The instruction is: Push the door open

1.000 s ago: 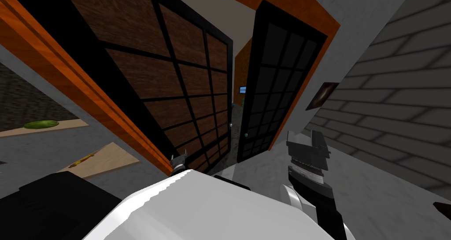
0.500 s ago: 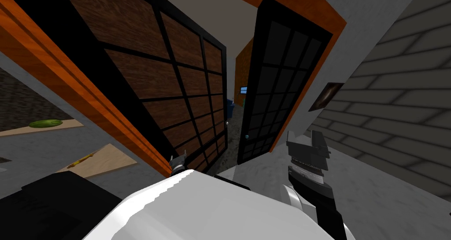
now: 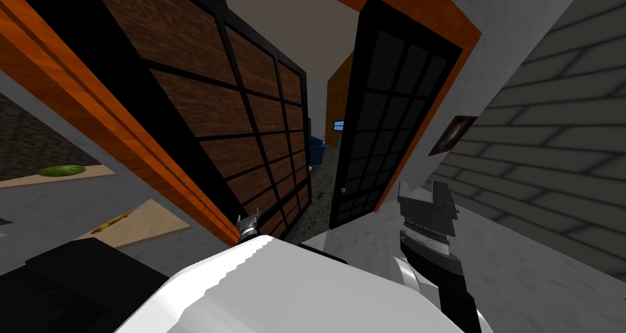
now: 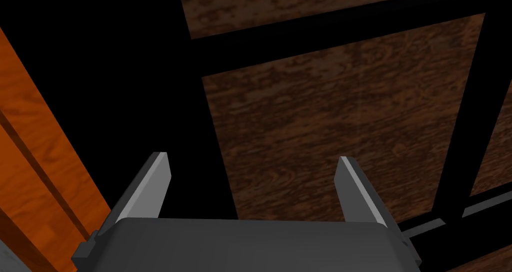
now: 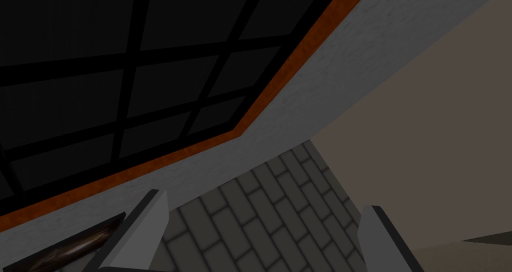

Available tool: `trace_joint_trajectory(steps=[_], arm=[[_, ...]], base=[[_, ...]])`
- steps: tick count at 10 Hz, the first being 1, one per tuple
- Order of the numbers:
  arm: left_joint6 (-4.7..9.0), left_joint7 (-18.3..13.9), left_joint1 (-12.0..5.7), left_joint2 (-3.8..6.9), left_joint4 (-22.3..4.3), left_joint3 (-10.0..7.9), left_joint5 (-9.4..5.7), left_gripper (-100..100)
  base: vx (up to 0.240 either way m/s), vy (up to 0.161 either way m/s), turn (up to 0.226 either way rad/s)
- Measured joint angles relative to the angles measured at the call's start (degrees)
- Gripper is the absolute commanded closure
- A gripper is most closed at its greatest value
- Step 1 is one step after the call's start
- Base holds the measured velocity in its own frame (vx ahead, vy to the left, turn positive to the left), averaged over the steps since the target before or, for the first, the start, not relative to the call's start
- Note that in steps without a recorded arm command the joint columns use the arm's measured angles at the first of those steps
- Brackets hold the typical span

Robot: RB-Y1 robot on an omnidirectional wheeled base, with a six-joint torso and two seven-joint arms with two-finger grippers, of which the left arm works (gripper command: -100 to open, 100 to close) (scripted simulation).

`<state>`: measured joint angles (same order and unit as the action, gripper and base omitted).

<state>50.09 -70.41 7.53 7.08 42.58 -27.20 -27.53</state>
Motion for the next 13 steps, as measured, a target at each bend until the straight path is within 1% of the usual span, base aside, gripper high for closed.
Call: trace_joint_trajectory(steps=[1,2,3,4,5,6,7,8,10,13], arm=[[-0.51,0.3,0.38,-0.17,0.8,-0.05,-0.31,-100],[0.03,0.0,0.13,0.23,-0.1,0.13,-0.27,-100],[0.10,0.3,-0.11,0.00,0.4,0.37,-0.40,-100],[-0.05,0.7,-0.10,-0.35,1.3,0.71,-0.46,-100],[-0.47,0.9,0.25,-0.42,2.5,1.06,-0.59,-100],[-0.66,1.0,-0.38,-0.23,2.8,1.60,-0.68,-100],[-0.45,1.1,-0.73,-0.29,2.6,2.06,-0.86,-100],[-0.30,1.4,-0.92,-0.71,2.7,2.51,-1.14,-100],[0.10,1.7,-1.29,-1.19,2.5,3.38,-1.66,-100],[-0.39,2.6,-1.19,-2.42,4.0,4.48,-2.41,-100]], base=[[0.061,-0.017,-0.018],[0.088,-0.007,-0.062],[0.135,-0.008,-0.041],[0.141,-0.019,-0.012],[0.183,-0.043,-0.077],[0.221,-0.026,-0.027],[0.226,-0.049,-0.016],[0.180,-0.102,-0.017],[0.162,-0.115,-0.018],[0.110,-0.151,-0.038]])
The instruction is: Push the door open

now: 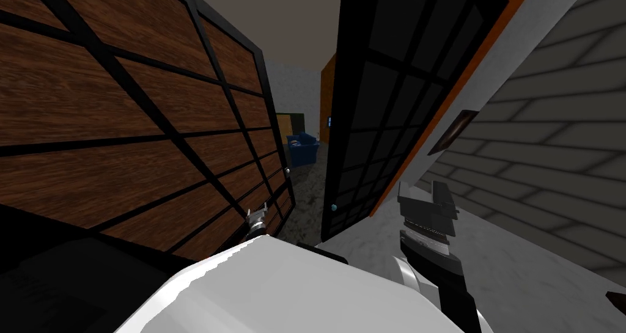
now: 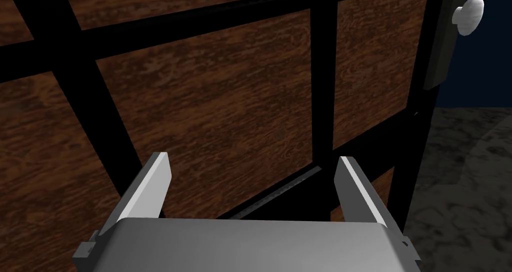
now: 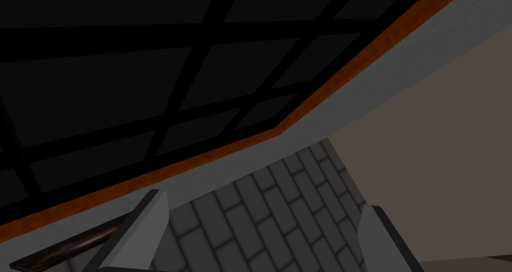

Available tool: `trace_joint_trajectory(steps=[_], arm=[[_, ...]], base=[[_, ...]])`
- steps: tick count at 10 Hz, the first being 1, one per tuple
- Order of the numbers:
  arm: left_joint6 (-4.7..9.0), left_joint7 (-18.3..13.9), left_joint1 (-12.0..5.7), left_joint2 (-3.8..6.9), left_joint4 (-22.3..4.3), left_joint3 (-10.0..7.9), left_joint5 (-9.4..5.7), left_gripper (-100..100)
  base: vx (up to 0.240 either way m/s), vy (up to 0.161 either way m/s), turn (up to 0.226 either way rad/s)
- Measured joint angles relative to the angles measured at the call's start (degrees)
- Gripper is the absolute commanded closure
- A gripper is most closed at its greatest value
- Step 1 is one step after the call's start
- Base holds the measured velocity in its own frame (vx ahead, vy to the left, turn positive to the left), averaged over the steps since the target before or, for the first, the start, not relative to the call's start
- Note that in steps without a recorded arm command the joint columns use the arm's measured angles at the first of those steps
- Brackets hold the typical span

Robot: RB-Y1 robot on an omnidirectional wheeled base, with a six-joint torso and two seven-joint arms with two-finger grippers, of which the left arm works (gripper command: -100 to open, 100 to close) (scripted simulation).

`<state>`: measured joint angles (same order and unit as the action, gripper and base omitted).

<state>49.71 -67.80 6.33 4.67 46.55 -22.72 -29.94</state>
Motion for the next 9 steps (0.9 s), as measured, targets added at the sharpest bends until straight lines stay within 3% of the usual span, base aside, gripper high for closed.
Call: trace_joint_trajectory(steps=[4,9], arm=[[0.00,0.7,-0.74,-1.55,0.4,1.45,-0.64,-100],[-0.12,1.2,-1.30,-4.04,1.8,3.26,-0.98,-100]], base=[[0.075,-0.151,-0.047],[0.001,-0.233,-0.080]])
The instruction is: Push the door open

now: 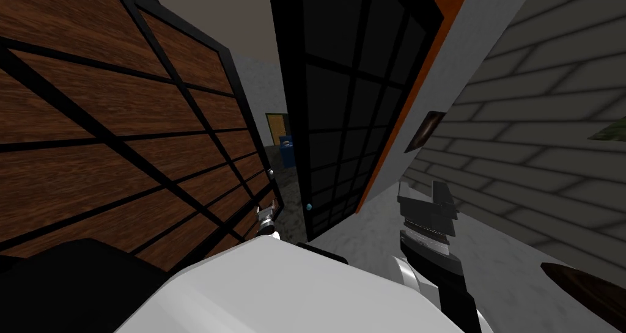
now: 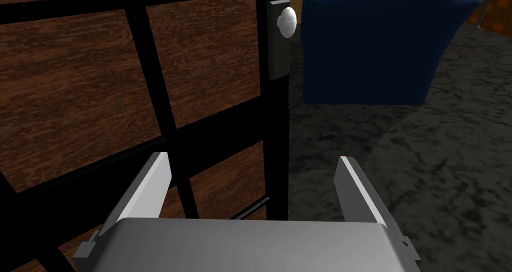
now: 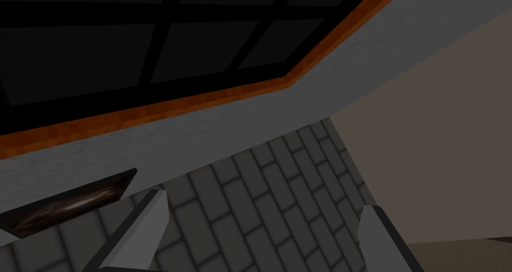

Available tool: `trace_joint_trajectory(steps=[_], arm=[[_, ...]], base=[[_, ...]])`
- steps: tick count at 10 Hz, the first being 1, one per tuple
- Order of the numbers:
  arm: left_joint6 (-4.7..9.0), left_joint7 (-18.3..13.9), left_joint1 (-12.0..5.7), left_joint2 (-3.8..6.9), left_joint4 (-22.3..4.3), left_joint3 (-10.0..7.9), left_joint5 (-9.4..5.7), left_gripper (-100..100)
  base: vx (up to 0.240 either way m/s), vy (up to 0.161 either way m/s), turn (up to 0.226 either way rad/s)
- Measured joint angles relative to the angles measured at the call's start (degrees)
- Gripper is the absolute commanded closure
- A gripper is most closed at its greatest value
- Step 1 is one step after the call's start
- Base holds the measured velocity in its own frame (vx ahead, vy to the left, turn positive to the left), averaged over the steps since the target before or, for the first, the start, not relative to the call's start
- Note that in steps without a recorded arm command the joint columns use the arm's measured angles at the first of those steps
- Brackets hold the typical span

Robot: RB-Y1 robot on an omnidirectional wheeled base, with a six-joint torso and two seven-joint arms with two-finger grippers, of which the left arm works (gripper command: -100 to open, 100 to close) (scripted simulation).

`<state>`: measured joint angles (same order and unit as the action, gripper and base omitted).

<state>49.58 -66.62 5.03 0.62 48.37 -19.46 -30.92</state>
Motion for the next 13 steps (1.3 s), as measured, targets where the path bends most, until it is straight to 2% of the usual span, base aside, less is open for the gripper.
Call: trace_joint_trajectory(steps=[1,2,4,5,6,8,9,10,13], arm=[[-0.24,0.1,-0.15,-0.36,0.3,0.31,-0.10,-100],[0.20,-0.1,-1.12,-0.48,-0.9,0.60,-0.12,-100],[0.54,-0.1,-1.86,-1.12,-1.3,1.07,-0.10,-100],[0.07,0.3,-1.53,-1.84,0.1,1.30,-0.10,-100],[-0.15,0.4,-1.63,-2.21,0.4,1.58,-0.08,-100],[-0.01,0.4,-2.40,-2.83,0.1,2.03,-0.08,-100],[0.08,0.4,-2.63,-3.12,0.0,2.27,-0.06,-100],[0.10,0.4,-2.66,-3.18,0.0,2.31,-0.05,100],[0.08,0.4,-2.64,-3.13,0.0,2.27,-0.06,100]], base=[[-0.002,-0.244,-0.105],[-0.070,-0.219,-0.063],[-0.102,-0.215,-0.072],[-0.071,-0.226,-0.114],[-0.028,-0.223,-0.095],[-0.037,-0.232,-0.068],[-0.014,-0.102,0.000],[0.003,0.011,0.008],[0.004,0.035,-0.003]])
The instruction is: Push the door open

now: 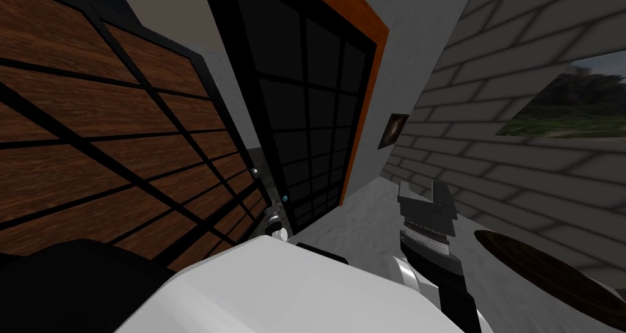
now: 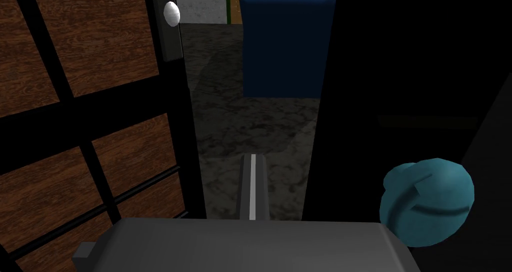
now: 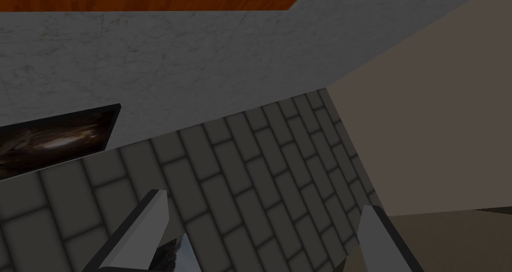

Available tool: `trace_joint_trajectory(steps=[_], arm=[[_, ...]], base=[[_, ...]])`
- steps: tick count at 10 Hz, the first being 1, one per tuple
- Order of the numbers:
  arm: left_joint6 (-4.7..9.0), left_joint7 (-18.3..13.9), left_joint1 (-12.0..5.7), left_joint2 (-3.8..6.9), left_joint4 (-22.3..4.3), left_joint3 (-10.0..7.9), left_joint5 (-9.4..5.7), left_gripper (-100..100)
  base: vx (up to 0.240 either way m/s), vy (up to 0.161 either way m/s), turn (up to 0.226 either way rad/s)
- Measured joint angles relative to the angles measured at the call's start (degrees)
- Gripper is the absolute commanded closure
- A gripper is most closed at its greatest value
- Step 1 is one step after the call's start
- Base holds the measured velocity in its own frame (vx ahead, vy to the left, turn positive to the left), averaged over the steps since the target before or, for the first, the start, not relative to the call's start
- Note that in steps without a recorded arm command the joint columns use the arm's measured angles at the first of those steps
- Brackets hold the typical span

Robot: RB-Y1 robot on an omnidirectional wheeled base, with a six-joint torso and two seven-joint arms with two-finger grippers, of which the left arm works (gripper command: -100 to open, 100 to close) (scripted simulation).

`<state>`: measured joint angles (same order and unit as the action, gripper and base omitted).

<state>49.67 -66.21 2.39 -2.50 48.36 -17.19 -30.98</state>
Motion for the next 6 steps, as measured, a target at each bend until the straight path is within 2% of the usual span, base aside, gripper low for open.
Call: trace_joint_trajectory(steps=[2,3,6], arm=[[0.00,0.0,0.00,0.02,0.0,-0.01,0.00,100],[0.00,0.0,0.00,0.02,0.0,-0.01,0.00,-100],[0.12,-0.1,0.05,0.52,0.1,0.29,0.06,-100]], base=[[0.000,0.005,0.000],[-0.147,0.029,0.008],[-0.254,0.045,0.001]])
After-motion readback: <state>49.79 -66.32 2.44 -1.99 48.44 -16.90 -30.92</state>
